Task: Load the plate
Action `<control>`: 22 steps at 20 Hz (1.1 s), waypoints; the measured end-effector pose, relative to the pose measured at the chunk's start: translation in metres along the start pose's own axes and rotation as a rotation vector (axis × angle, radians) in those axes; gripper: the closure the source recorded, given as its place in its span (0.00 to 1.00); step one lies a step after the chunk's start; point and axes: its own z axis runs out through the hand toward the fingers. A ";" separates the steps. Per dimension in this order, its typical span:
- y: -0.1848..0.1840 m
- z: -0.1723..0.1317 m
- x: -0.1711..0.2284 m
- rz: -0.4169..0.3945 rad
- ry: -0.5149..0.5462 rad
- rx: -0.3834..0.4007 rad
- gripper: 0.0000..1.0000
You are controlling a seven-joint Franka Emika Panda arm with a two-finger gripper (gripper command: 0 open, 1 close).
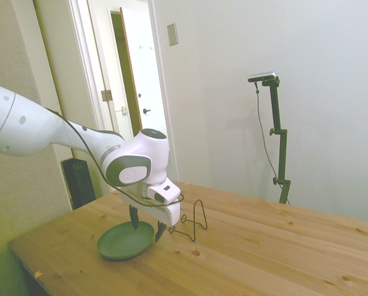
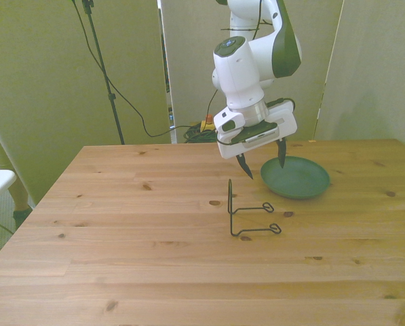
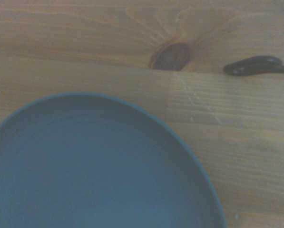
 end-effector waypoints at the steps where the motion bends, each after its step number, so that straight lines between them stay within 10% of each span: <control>1: 0.000 0.004 0.002 -0.005 -0.009 0.002 0.00; 9: -0.005 0.035 0.013 -0.032 -0.097 0.005 0.00; 10: -0.006 0.035 0.014 -0.035 -0.102 0.007 1.00; 22: -0.009 0.041 0.018 -0.072 -0.148 0.024 1.00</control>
